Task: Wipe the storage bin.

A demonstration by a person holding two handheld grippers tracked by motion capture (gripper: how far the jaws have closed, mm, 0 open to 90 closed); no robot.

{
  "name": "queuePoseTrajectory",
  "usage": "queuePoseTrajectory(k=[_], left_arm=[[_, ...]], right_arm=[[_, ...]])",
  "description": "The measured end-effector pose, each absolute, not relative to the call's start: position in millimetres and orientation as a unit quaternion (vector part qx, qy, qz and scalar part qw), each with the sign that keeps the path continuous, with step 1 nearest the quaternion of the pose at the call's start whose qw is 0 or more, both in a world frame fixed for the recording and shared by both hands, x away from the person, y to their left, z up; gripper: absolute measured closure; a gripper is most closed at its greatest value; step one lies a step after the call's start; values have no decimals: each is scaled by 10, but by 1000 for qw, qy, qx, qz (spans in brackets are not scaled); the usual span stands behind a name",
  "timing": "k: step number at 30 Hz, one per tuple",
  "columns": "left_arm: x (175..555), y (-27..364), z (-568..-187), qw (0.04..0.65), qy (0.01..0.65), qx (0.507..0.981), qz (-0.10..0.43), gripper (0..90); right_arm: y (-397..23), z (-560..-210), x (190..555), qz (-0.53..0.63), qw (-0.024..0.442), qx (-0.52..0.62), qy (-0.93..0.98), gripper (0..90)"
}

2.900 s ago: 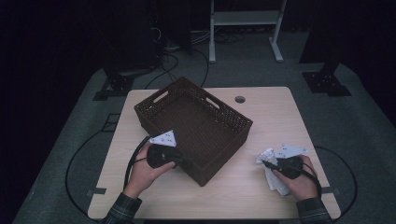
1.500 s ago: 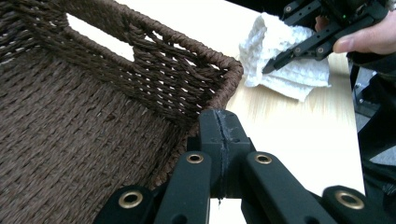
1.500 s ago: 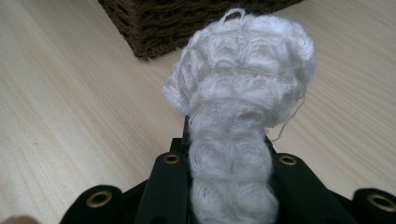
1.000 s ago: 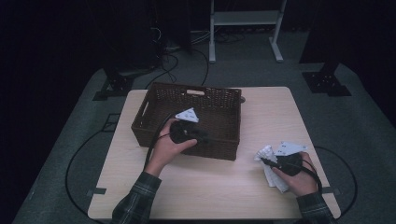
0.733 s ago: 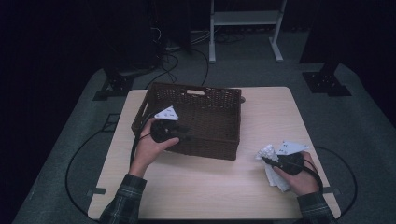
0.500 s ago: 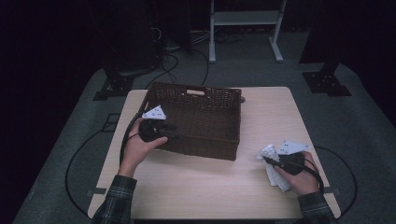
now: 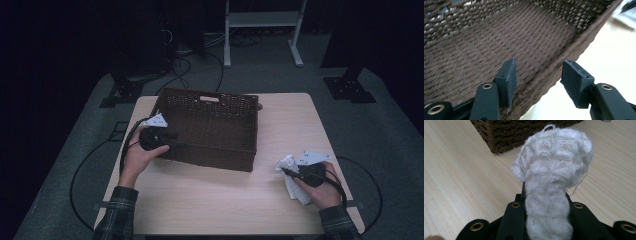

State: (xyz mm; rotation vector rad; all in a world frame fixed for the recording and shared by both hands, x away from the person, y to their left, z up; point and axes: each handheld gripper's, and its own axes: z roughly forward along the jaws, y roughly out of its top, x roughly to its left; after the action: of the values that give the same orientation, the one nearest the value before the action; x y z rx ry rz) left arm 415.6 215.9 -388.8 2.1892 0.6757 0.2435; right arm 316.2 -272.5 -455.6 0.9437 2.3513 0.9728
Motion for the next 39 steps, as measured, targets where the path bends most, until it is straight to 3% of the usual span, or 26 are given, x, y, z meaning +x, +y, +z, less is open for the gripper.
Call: queuePoseTrajectory(k=[8, 24, 39], left_arm=[[4148, 2110, -3925, 397, 259, 876, 91, 463], [3933, 1928, -3916, 394, 226, 890, 48, 617], [3804, 1596, -3830, 359, 183, 915, 22, 660]], right_arm=[[-2737, -4570, 3164, 348, 211, 340, 848, 752], [-2749, -4568, 3160, 348, 212, 337, 849, 751], [-2769, -4571, 3137, 346, 213, 339, 848, 751]])
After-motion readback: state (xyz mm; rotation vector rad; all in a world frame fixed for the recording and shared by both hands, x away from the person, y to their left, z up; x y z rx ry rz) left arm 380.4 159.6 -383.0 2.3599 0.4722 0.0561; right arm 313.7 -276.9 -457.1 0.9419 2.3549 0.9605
